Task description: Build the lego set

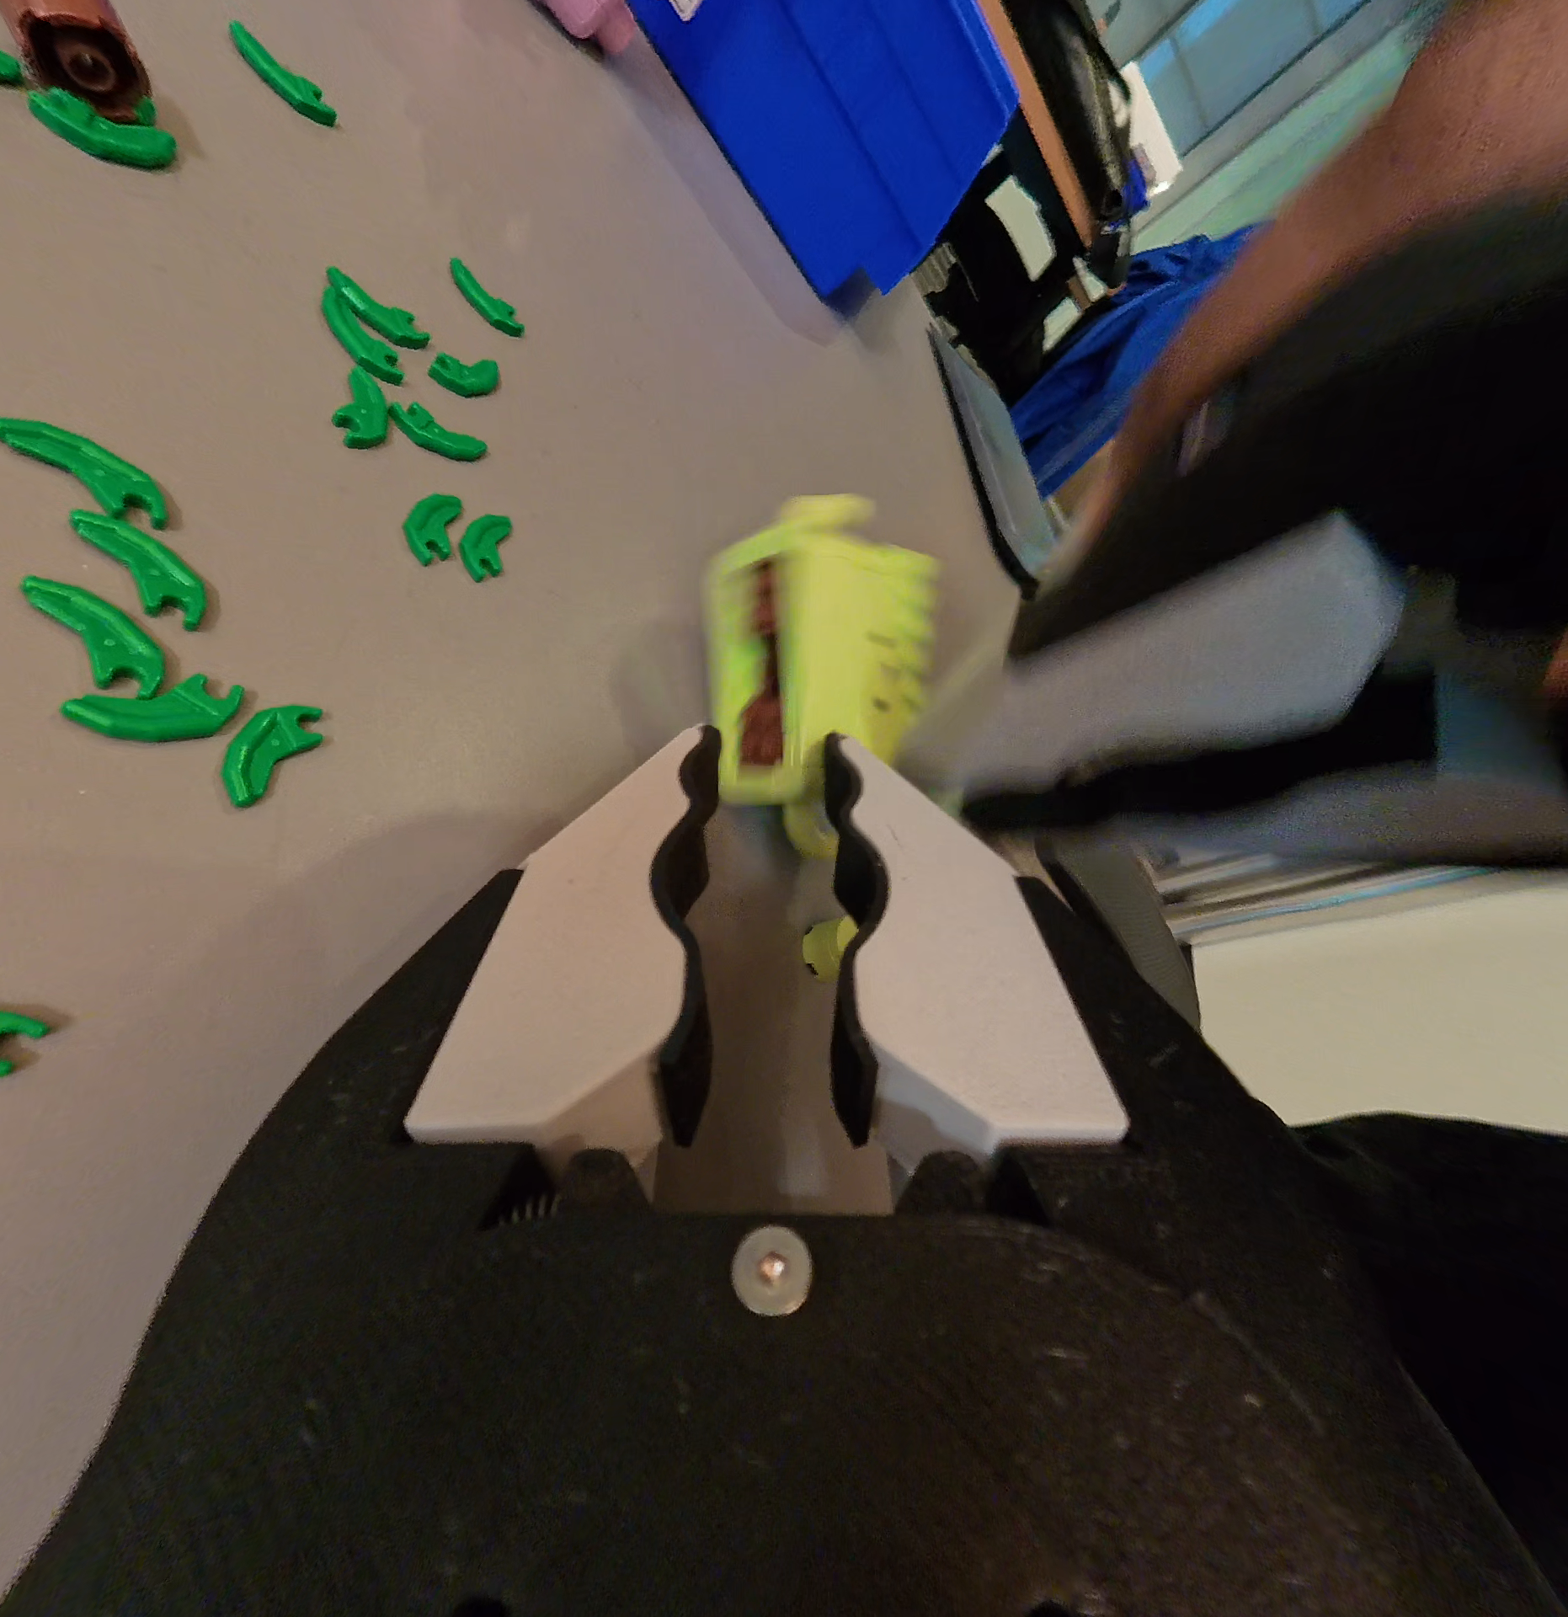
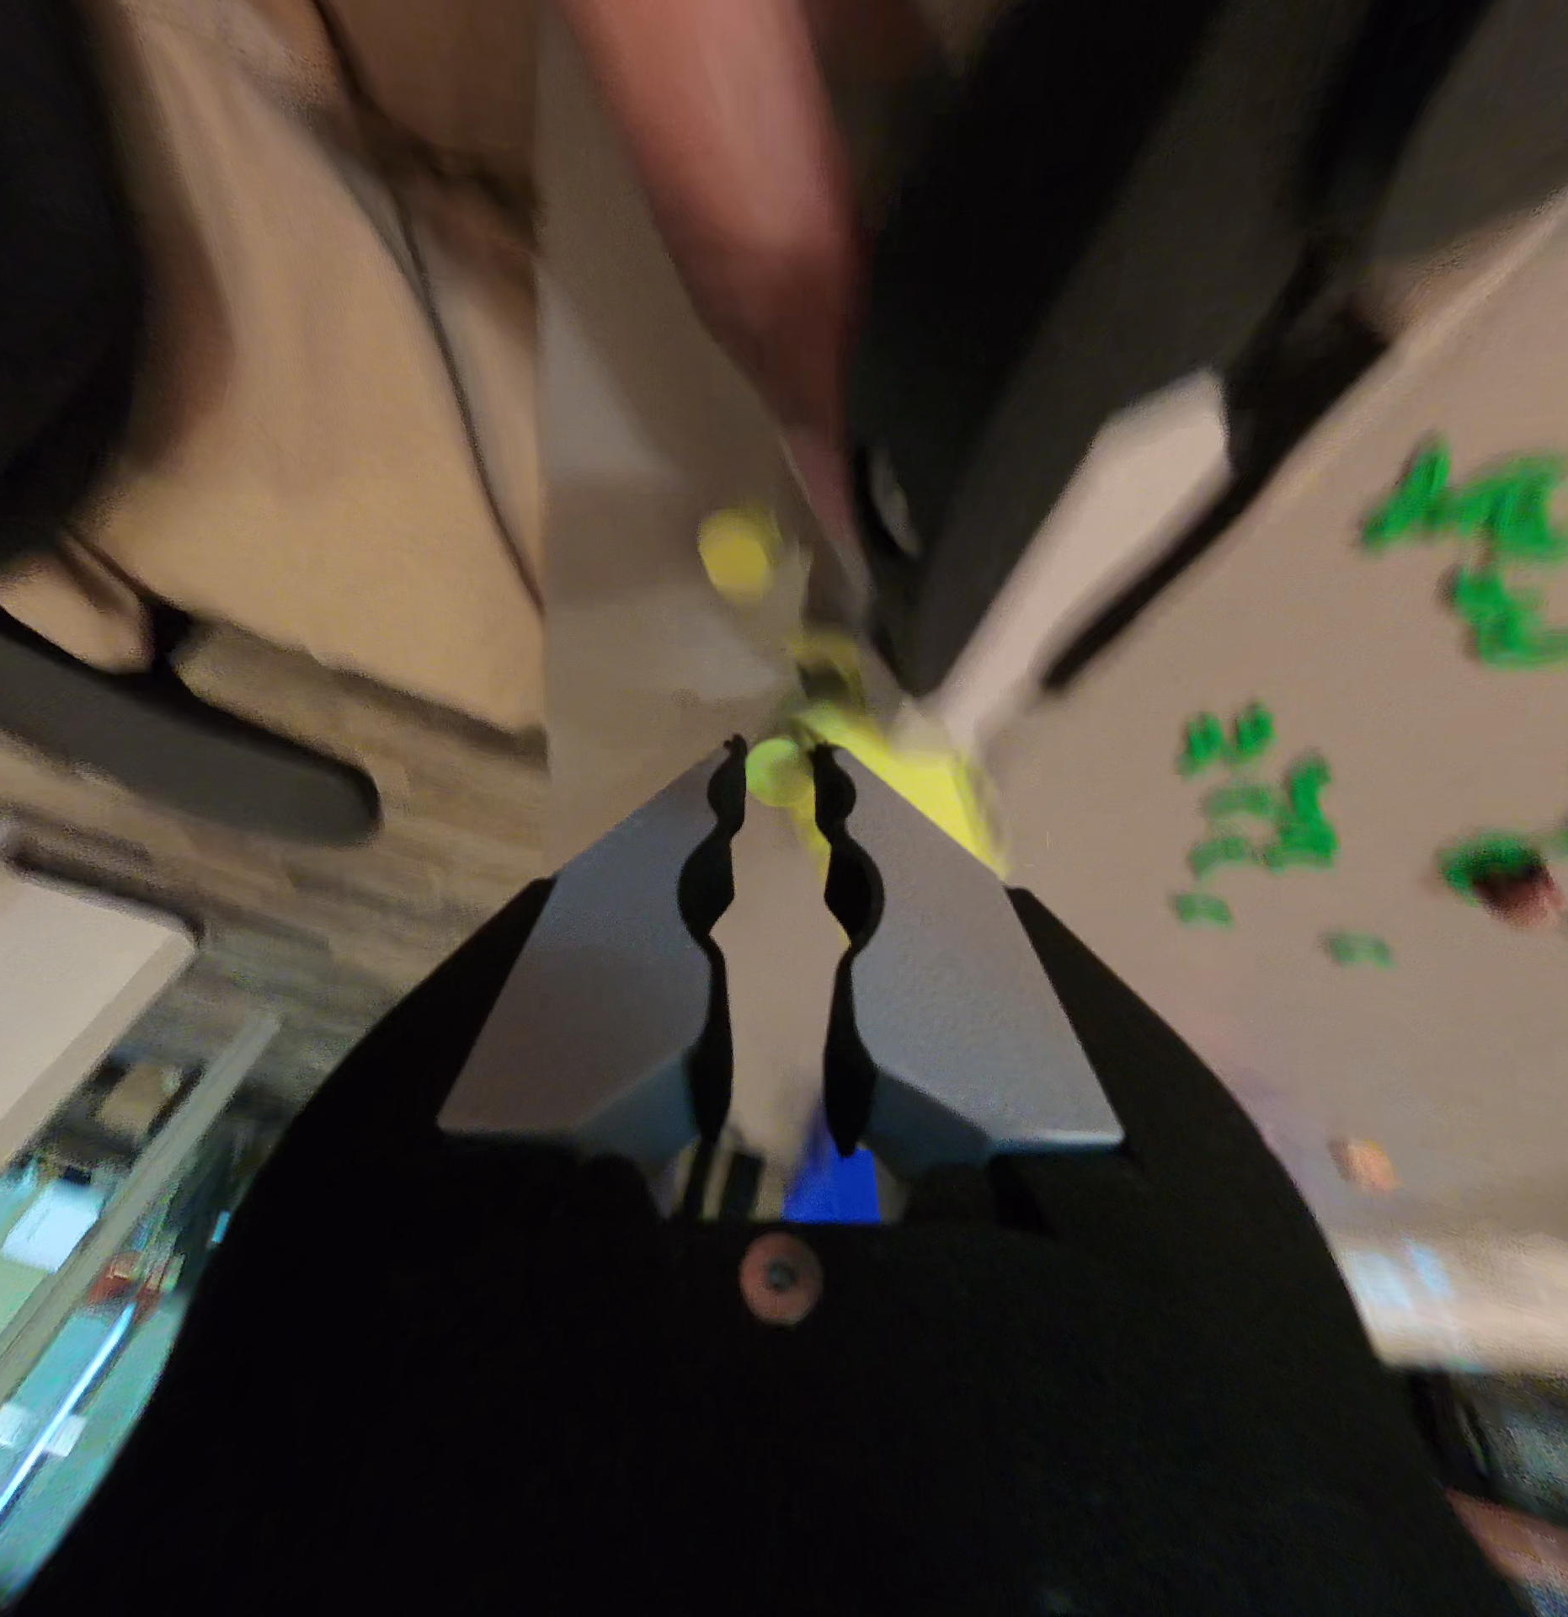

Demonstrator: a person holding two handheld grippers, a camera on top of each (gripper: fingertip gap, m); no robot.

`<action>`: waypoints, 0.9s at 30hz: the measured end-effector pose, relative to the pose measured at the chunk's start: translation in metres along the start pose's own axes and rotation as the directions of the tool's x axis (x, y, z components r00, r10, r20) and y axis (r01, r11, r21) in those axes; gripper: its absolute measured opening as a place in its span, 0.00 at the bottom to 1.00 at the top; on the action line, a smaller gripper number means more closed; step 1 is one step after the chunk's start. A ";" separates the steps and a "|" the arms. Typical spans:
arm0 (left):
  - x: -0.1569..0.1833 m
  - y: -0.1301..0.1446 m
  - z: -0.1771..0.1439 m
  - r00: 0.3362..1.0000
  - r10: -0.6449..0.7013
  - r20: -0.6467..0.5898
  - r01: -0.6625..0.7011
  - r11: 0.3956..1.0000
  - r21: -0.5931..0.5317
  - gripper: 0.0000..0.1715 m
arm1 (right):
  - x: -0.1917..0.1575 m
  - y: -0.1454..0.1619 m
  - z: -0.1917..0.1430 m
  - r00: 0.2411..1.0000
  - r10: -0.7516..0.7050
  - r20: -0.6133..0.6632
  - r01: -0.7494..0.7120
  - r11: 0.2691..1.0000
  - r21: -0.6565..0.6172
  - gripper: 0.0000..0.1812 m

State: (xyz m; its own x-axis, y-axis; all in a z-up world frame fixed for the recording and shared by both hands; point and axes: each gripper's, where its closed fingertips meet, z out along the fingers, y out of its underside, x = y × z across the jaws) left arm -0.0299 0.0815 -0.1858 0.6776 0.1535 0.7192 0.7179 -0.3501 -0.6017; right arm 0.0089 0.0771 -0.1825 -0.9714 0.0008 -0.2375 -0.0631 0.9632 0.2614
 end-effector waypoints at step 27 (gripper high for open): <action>0.004 -0.003 -0.003 0.999 -0.002 -0.039 0.003 1.000 0.024 0.12 | -0.012 0.150 0.008 0.524 0.852 -0.018 -0.669 0.424 0.610 0.08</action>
State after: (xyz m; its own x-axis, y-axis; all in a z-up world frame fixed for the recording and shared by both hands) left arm -0.0295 0.0807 -0.1801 0.6695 0.1176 0.7334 0.7233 -0.3278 -0.6077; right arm 0.0129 0.2240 -0.1480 -0.5664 0.8161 0.1149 0.7630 0.5719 -0.3014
